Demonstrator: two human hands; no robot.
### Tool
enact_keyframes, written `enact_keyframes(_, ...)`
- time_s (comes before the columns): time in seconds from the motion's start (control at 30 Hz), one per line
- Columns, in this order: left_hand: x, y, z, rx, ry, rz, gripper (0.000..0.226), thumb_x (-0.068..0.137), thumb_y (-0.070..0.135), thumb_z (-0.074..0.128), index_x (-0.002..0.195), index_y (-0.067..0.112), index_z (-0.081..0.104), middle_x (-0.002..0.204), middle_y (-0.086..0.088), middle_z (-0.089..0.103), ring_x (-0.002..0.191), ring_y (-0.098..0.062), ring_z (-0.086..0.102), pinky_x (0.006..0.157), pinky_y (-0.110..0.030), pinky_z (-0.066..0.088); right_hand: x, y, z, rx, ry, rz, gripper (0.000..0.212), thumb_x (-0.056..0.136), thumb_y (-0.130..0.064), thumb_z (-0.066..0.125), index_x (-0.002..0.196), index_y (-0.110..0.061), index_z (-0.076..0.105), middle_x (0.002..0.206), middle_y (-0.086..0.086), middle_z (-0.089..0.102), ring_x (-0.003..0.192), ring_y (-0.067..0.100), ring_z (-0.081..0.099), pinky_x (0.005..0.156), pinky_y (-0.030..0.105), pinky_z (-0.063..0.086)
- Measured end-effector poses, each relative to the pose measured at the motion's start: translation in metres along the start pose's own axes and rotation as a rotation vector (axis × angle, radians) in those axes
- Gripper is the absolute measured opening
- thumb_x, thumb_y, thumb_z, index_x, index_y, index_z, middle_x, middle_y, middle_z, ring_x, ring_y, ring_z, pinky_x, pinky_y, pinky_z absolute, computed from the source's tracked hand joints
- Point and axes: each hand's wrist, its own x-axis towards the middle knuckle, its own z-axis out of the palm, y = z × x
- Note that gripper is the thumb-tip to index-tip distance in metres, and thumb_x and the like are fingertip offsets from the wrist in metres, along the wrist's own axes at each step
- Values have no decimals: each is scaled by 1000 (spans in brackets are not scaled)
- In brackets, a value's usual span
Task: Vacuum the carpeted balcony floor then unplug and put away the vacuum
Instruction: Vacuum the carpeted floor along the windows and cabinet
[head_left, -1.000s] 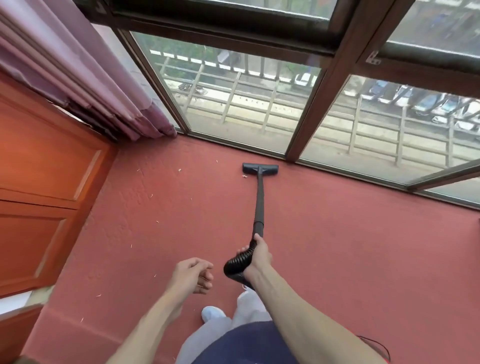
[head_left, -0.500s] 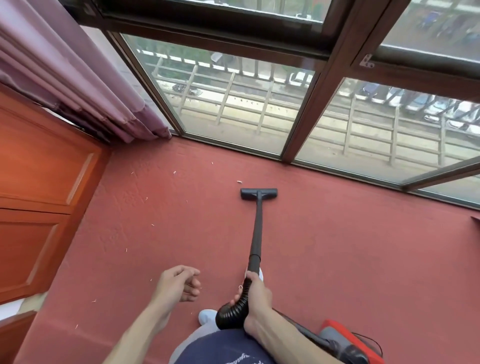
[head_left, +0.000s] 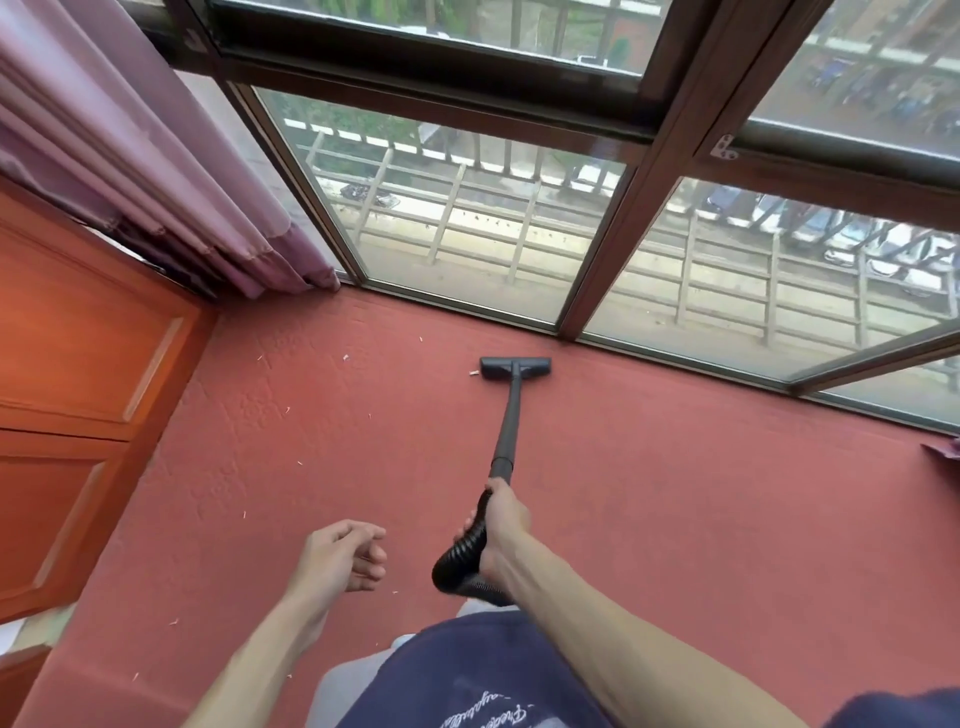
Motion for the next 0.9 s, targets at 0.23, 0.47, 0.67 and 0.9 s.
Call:
enact_keyframes(0.23, 12, -9, -1, -31, -87, -76, 17, 94, 4, 50, 92, -4, 65, 68, -15, 60, 50, -22, 56, 52, -30, 47, -13, 36, -36, -67, -16, 77, 16, 85, -22, 55, 90, -12, 44, 50, 6, 39, 36, 17, 35, 47, 25, 40)
enact_keyframes(0.47, 33, -1, -39, 51, -162, -53, 18, 94, 4, 49, 91, -3, 66, 68, -14, 60, 51, -23, 55, 49, -28, 50, 6, 21, 24, -145, 33, -45, 13, 88, -16, 54, 93, -6, 48, 53, 6, 41, 38, 17, 40, 45, 27, 42)
enact_keyframes(0.67, 55, 5, -85, 100, -187, -11, 20, 95, 5, 46, 94, -3, 65, 65, -11, 61, 50, -21, 56, 50, -28, 50, 20, 25, 56, -139, 81, -135, 10, 91, -13, 54, 93, -4, 48, 54, 6, 40, 40, 17, 38, 46, 28, 41)
enact_keyframes(0.9, 72, -4, -106, 117, -223, -30, 19, 95, 4, 46, 93, -2, 64, 64, -11, 60, 47, -20, 54, 48, -26, 49, -16, 68, 10, -175, 126, -71, 14, 91, -14, 55, 86, -4, 46, 49, 5, 39, 38, 18, 37, 44, 26, 39)
